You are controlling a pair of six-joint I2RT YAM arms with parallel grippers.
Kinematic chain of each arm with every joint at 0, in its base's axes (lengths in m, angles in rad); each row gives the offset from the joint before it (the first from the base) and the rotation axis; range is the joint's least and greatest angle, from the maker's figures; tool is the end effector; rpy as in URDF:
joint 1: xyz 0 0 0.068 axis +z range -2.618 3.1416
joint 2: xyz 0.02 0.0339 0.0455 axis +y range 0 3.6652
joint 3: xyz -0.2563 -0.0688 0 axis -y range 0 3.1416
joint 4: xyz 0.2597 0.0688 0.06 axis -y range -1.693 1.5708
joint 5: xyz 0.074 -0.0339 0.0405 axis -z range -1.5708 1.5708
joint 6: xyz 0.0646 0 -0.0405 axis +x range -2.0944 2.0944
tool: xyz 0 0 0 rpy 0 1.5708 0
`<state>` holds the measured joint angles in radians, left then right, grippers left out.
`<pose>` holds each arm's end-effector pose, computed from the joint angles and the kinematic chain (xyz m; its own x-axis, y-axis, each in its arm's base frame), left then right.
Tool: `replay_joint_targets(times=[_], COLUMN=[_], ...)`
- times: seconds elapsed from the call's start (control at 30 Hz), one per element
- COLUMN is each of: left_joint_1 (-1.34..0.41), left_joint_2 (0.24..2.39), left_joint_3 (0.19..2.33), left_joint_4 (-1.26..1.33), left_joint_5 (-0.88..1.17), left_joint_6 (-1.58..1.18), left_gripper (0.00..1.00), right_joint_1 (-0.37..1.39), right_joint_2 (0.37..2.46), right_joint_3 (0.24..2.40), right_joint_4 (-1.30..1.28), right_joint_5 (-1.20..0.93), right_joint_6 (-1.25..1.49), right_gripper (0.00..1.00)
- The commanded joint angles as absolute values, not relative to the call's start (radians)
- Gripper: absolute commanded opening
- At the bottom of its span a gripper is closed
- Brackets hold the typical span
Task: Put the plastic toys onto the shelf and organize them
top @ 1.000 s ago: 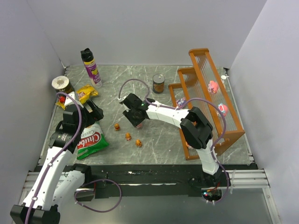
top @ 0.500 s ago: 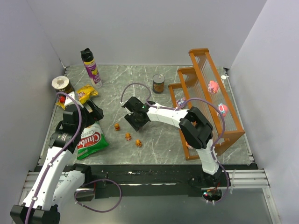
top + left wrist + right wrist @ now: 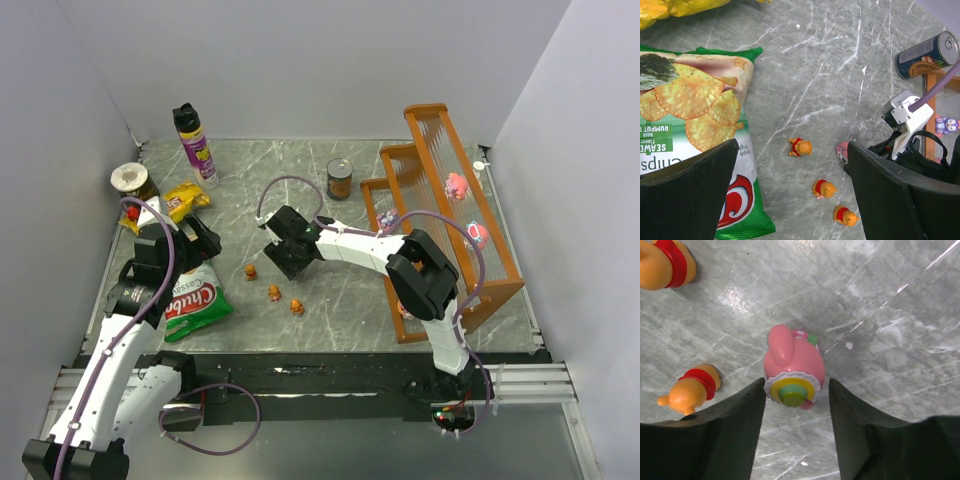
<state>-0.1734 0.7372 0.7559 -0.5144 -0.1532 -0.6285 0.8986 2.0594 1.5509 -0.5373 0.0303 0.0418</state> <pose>0.2086 -0.0265 0.2851 -0.4015 -0.5196 -0.7542 -0.2445 0.8544 -0.4585 0.2916 0.3633 0.1459 -0.5707 -0.6500 -0.5019 -0.7494 0.6620 -0.0052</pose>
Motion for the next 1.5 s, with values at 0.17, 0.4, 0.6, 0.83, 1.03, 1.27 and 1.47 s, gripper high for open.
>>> replay_joint_targets(times=[0.17,0.4,0.6,0.83,1.03,1.27,1.47], left_joint_1=[-0.169,-0.167,-0.167,-0.167,-0.166,-0.166,-0.166], left_joint_2=[0.73,0.732,0.733,0.733,0.733,0.73,0.729], left_joint_3=[0.775,0.775,0.775,0.773,0.775,0.773,0.772], left_joint_4=[-0.494,-0.494,-0.494,-0.494,-0.494,-0.494,-0.492], left_joint_5=[-0.14,-0.14,-0.138,-0.138,-0.135,-0.133,-0.129], left_joint_6=[-0.617,-0.617,-0.617,-0.617,-0.617,-0.617,-0.618], left_gripper=[0.96,0.96,0.96,0.96,0.96,0.96,0.96], right_joint_1=[0.894,0.894,0.896,0.894,0.894,0.882,0.836], right_joint_2=[2.006,2.017,2.037,2.023,1.931,1.845,1.76], right_joint_3=[1.589,1.58,1.578,1.598,1.707,1.934,2.039], right_joint_4=[-0.469,-0.436,-0.446,-0.494,-0.639,-0.888,-0.999], right_joint_5=[0.035,0.018,0.017,0.047,0.133,0.239,0.276], right_joint_6=[0.008,-0.031,-0.023,-0.011,-0.002,0.063,0.124], right_gripper=[0.62,0.58,0.37,0.0,0.0,0.0,0.0])
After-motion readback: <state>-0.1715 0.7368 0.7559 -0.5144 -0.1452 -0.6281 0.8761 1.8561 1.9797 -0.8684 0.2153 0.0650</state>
